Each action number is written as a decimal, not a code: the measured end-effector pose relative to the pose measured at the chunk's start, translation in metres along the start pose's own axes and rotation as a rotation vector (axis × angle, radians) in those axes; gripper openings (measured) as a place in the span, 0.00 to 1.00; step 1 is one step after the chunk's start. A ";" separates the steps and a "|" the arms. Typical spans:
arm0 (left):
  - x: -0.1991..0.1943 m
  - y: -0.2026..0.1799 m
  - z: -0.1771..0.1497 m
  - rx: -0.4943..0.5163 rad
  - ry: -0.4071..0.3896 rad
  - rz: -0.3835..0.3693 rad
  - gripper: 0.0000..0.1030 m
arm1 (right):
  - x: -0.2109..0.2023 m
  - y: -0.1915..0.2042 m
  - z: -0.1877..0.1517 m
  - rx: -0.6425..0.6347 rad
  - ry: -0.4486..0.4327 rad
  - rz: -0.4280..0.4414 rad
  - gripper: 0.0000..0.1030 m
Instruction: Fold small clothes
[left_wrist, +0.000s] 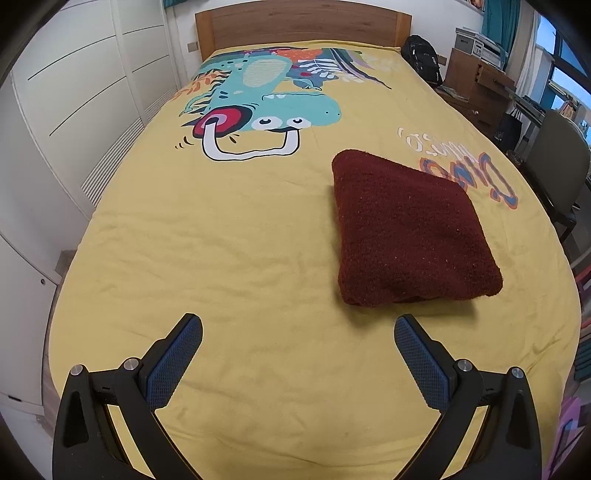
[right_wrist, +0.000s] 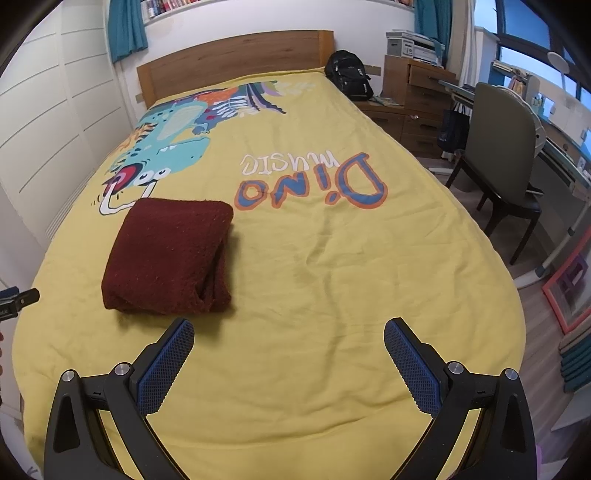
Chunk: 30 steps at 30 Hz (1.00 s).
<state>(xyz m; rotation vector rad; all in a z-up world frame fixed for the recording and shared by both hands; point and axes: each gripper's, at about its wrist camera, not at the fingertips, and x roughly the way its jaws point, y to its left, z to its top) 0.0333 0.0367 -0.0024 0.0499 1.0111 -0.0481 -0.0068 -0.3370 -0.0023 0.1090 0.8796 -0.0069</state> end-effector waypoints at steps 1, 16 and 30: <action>0.000 0.000 0.000 0.000 0.000 0.000 0.99 | 0.000 0.000 0.000 0.001 -0.001 -0.001 1.00; 0.003 -0.002 -0.004 -0.010 0.017 -0.020 0.99 | 0.000 0.000 0.002 -0.013 0.005 0.012 1.00; 0.004 -0.004 -0.008 -0.014 0.024 -0.019 0.99 | 0.001 0.002 0.001 -0.016 0.016 0.011 1.00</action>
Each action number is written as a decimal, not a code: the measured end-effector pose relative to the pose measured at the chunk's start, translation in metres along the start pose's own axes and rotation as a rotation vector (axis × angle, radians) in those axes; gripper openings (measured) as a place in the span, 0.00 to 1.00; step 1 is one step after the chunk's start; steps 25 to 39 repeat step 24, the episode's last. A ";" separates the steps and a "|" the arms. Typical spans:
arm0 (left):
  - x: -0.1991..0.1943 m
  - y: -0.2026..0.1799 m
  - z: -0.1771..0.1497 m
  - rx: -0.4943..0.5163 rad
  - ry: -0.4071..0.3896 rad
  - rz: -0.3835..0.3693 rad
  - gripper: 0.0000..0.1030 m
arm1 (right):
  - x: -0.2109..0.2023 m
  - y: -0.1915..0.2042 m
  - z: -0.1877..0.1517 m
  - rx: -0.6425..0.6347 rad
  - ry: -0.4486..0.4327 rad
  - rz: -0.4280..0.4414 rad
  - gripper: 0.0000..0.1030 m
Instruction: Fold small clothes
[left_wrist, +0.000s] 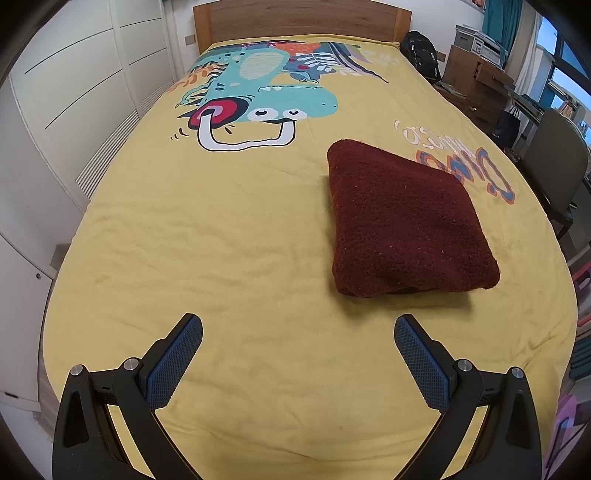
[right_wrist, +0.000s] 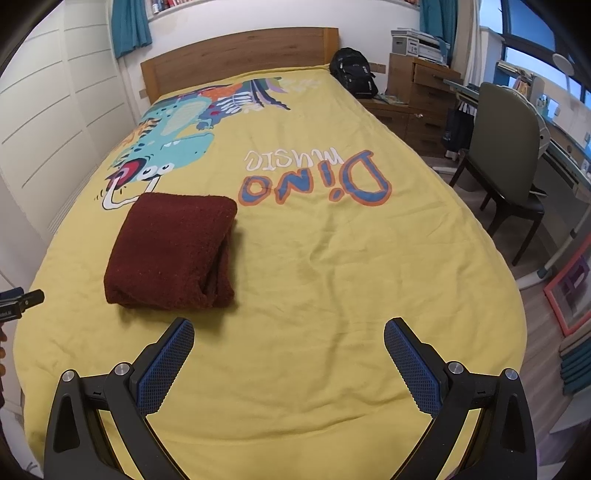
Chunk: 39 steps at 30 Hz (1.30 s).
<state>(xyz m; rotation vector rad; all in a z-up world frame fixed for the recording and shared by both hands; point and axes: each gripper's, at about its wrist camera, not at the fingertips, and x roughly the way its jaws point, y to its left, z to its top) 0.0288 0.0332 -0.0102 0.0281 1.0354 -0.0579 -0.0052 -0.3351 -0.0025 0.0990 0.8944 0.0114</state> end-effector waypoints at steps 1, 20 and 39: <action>0.000 0.000 0.000 -0.001 0.000 0.000 0.99 | 0.000 0.000 0.000 0.001 0.000 -0.001 1.00; -0.004 0.001 -0.001 -0.008 -0.009 -0.009 0.99 | 0.004 0.002 -0.005 0.002 0.019 -0.005 1.00; -0.004 -0.001 -0.002 -0.004 -0.009 -0.008 0.99 | 0.004 0.002 -0.005 0.002 0.019 -0.005 1.00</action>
